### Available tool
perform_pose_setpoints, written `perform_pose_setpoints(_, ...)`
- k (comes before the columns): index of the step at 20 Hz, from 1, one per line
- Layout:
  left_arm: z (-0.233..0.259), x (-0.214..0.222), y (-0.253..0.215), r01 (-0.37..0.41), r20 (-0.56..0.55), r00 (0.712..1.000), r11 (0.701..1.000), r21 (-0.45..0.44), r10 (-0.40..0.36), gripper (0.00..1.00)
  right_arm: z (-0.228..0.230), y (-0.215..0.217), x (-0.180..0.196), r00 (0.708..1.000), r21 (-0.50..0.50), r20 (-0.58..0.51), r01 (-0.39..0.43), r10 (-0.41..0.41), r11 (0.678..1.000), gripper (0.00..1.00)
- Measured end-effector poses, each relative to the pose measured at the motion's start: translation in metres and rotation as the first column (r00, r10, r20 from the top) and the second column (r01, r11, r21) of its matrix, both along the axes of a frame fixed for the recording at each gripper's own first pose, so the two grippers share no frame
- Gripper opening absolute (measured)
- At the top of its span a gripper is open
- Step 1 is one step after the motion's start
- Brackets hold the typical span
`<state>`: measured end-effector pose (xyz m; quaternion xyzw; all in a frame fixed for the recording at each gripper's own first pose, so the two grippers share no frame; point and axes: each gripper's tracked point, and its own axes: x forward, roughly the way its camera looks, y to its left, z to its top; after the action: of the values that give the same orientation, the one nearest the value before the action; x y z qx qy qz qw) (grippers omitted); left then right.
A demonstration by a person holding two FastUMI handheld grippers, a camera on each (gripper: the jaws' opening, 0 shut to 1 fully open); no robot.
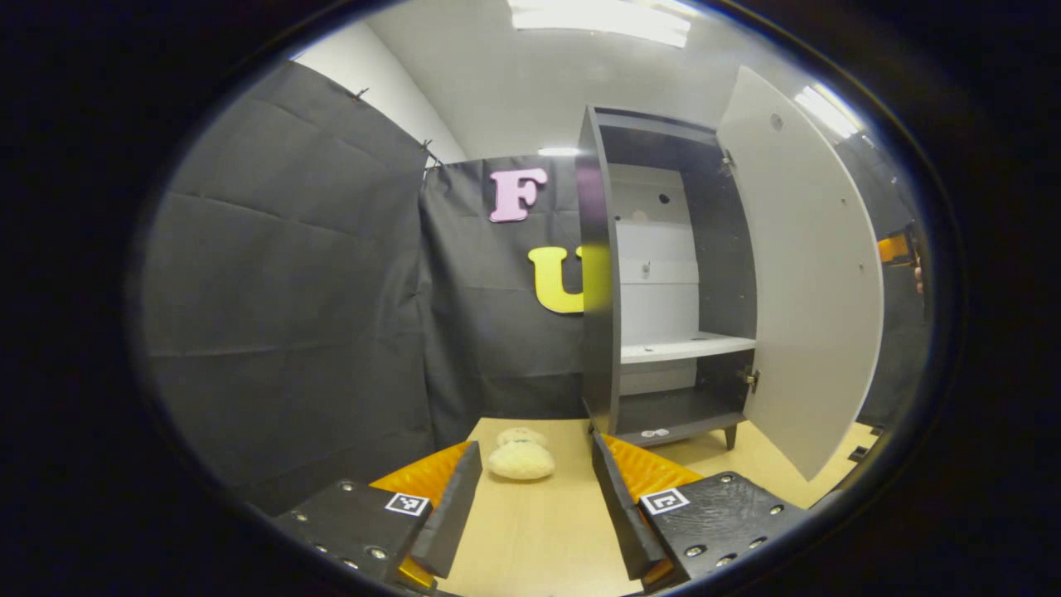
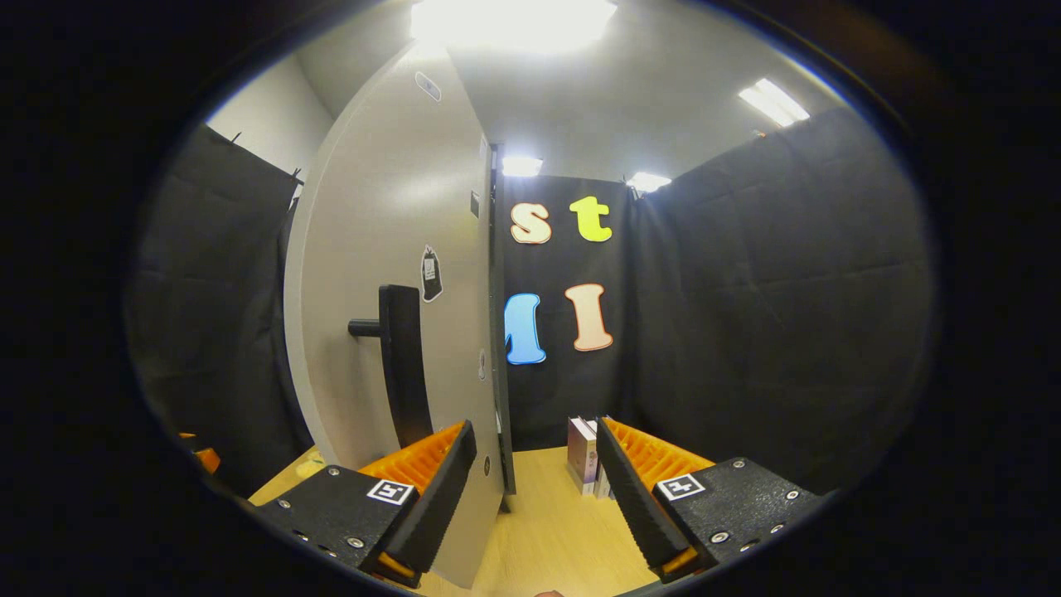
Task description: Open the cabinet door with the right hand, grasp the bottle in the cabinet with the left hand and place it on the coaster, then close the cabinet door with the right hand.
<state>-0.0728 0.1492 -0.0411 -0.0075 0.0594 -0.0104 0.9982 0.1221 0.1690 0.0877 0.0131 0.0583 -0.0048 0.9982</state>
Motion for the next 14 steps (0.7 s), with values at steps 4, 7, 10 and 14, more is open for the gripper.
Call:
perform_pose_setpoints(4, -0.002, 0.002, 0.012, -0.005, -0.002, 1.0, 1.0, -0.001, 0.005, 0.77, -0.001, 0.025, 0.003, 1.0, 0.001, 0.004, -0.031, 0.031, 1.0, 0.91)
perform_pose_setpoints(7, -0.004, 0.0, 0.024, -0.017, -0.004, 1.0, 1.0, -0.001, 0.017, 0.77, -0.001, 0.045, 0.007, 0.998, -0.001, 0.007, -0.062, 0.062, 0.998, 0.91)
perform_pose_setpoints(10, -0.004, -0.002, 0.038, -0.033, -0.008, 0.999, 0.999, 0.001, 0.033, 0.73, 0.0, 0.061, 0.011, 0.996, -0.004, 0.013, -0.083, 0.083, 0.997, 0.91)
perform_pose_setpoints(14, -0.004, -0.005, 0.053, -0.053, -0.009, 0.999, 0.999, 0.003, 0.053, 0.77, 0.001, 0.083, 0.015, 0.994, -0.004, 0.016, -0.111, 0.111, 0.994, 0.91)
